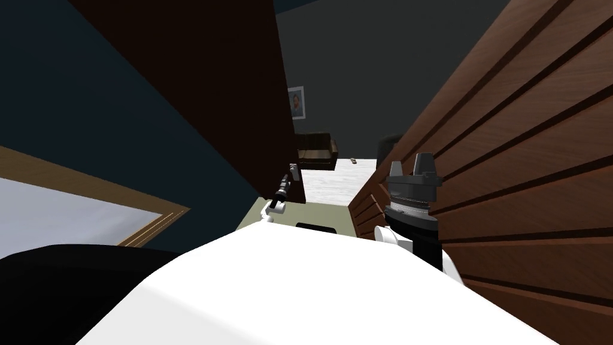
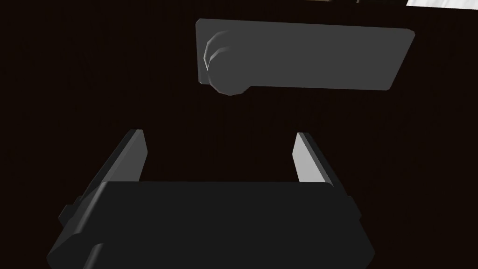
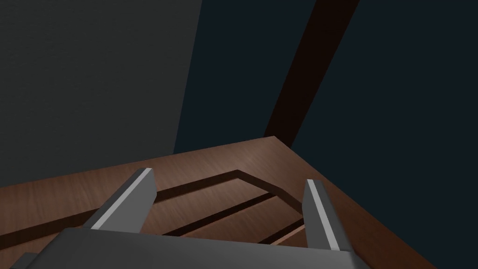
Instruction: Pull the door open
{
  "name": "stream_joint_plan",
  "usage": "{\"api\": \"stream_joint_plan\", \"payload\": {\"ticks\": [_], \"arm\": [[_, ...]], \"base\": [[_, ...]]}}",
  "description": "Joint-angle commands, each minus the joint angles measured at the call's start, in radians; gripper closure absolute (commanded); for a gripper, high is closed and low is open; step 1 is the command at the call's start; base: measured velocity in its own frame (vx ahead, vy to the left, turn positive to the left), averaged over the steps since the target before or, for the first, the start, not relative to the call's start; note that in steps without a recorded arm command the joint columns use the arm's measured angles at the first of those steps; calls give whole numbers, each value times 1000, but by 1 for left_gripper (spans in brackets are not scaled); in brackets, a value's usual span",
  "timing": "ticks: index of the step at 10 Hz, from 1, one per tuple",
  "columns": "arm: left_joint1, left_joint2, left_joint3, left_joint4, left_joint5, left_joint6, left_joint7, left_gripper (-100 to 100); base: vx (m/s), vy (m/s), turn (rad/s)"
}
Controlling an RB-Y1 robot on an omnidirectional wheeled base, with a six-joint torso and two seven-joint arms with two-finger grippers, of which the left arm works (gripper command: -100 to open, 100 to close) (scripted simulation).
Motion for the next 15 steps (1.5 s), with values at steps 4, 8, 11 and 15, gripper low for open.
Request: {"api": "stream_joint_plan", "payload": {"ticks": [4,8,11,15], "arm": [[-10,62,45,55,28,-28,38,-100],[-22,116,87,109,53,-53,70,-100],[-16,103,82,92,48,-43,62,100],[-16,103,82,92,48,-43,62,100]], "base": [[168,-49,-128],[140,-33,-122],[13,-1,-1],[-10,1,-2]]}}
